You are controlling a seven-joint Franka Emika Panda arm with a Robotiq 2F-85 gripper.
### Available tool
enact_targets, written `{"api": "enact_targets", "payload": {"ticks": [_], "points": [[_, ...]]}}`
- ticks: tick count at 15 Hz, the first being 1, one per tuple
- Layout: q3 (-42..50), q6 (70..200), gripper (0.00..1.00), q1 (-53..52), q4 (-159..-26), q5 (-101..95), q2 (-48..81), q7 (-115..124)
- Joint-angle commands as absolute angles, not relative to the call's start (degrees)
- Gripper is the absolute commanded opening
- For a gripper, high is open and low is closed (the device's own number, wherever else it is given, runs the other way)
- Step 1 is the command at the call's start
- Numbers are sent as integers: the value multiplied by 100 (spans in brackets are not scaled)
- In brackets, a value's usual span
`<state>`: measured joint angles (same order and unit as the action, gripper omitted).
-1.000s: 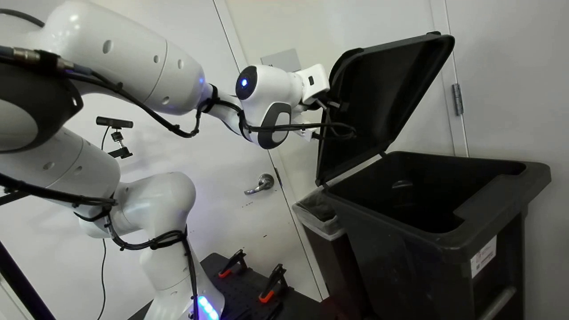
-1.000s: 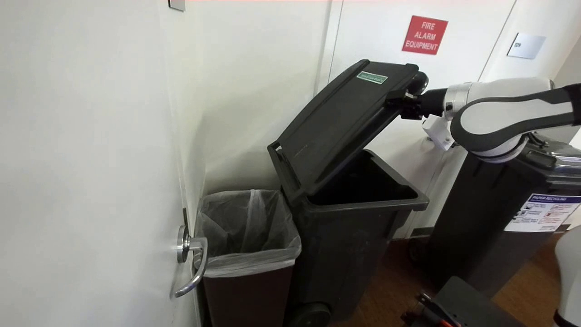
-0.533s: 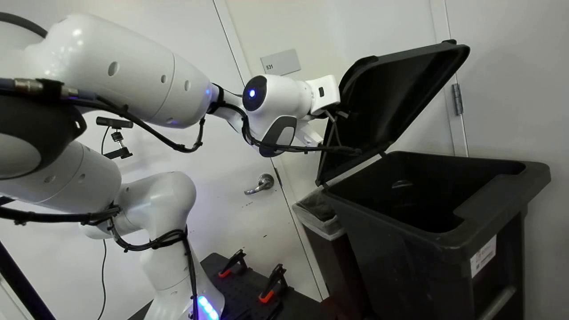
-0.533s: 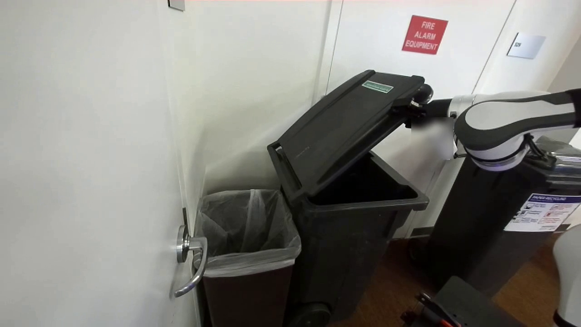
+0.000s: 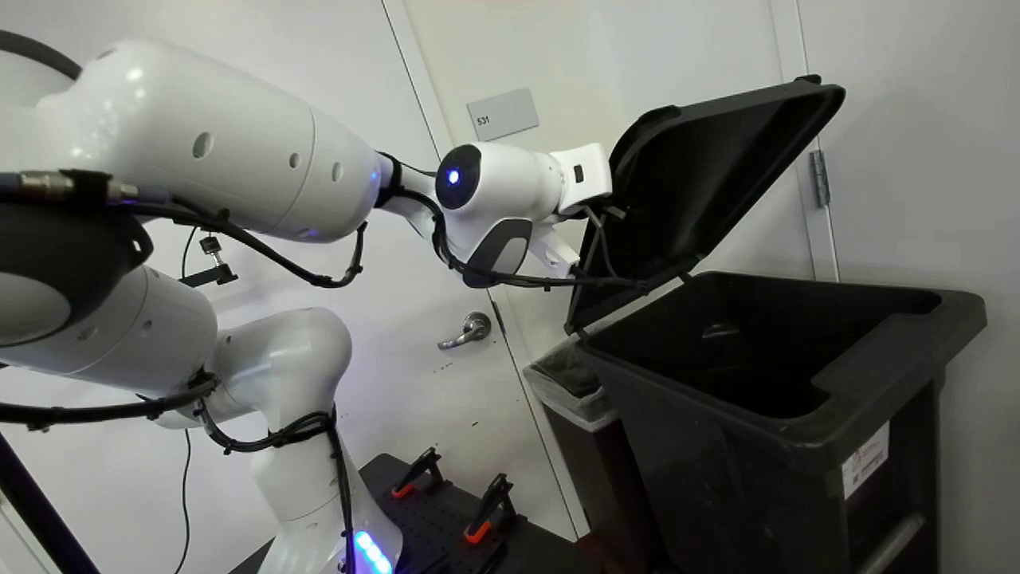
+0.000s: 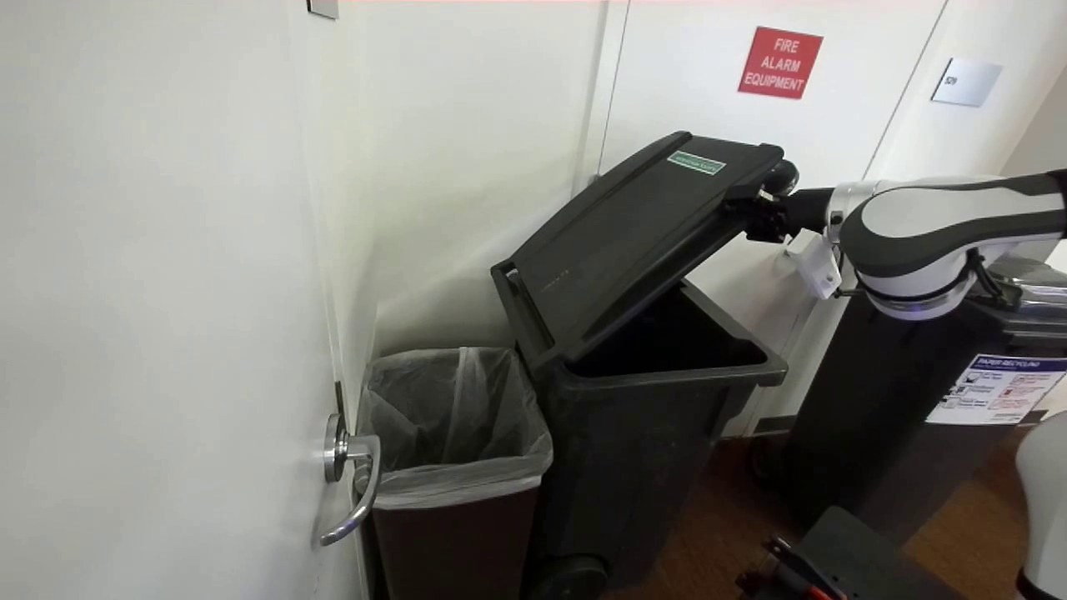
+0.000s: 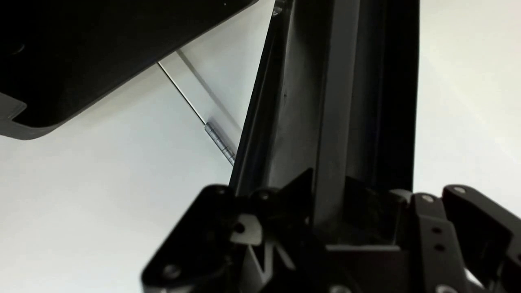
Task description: Close the bin
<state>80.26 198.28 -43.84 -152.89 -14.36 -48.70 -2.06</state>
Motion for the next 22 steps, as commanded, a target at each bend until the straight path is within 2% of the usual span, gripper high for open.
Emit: {"api": "enact_targets", "payload": {"ticks": [1, 14, 22], "points": [[8021, 19798, 2, -4304, -15135, -1177, -5270, -358], [9843, 19919, 2, -4848, -14704, -1216, -7460, -1089], [10199, 19927, 2, -4829, -14538, -1079, -7891, -1157]]}}
